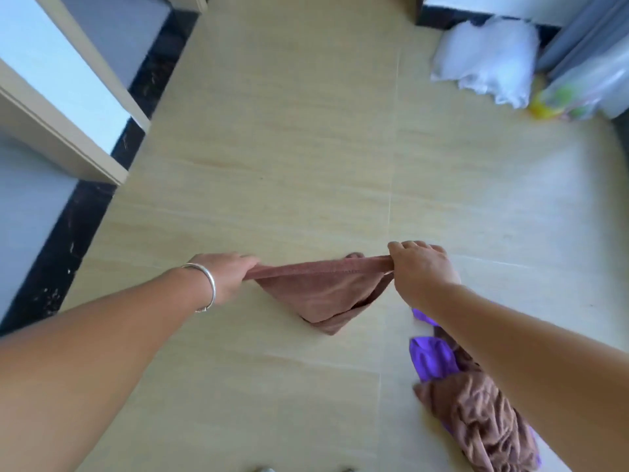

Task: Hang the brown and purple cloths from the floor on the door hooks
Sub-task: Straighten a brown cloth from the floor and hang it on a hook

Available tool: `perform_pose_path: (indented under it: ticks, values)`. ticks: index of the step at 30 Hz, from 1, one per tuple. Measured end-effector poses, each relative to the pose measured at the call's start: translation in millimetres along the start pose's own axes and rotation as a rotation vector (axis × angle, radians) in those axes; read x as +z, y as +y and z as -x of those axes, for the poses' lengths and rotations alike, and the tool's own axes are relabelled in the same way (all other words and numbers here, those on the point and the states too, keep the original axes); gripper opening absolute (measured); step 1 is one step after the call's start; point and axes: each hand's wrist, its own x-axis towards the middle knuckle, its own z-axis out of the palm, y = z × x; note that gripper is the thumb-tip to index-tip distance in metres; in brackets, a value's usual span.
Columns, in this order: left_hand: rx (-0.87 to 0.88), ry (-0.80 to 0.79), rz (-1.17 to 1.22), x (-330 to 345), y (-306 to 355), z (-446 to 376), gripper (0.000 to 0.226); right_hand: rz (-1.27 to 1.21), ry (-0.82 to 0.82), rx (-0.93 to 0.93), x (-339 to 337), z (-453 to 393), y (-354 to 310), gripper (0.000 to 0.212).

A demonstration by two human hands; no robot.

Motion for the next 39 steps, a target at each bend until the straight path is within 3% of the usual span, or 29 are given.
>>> perform_pose_path:
  ticks: [3,10,13,17,22,33,39]
  values:
    - [-0.007,0.074,0.141,-89,-7,15,0.036,0.005,0.120,0.024,-86,-19,21,0.030]
    - [-0.072,0.418,0.104,-265,-5,63,0.025,0.022,0.351,0.053,-243,-23,60,0.029]
    - [-0.103,0.544,0.072,-305,-2,84,0.028,0.014,0.407,0.054,-281,-18,68,0.020]
    - [-0.076,0.633,0.048,-310,-1,106,0.022,0.002,0.408,0.050,-288,-2,71,0.021]
    - [-0.090,0.553,0.036,-245,3,116,0.022,-0.079,0.359,-0.037,-233,29,65,0.034]
    - [0.031,0.236,0.053,30,43,113,0.019,-0.125,-0.109,-0.190,4,136,29,0.042]
    - [0.033,0.078,0.104,158,68,106,0.015,-0.123,-0.280,-0.217,125,183,13,0.041]
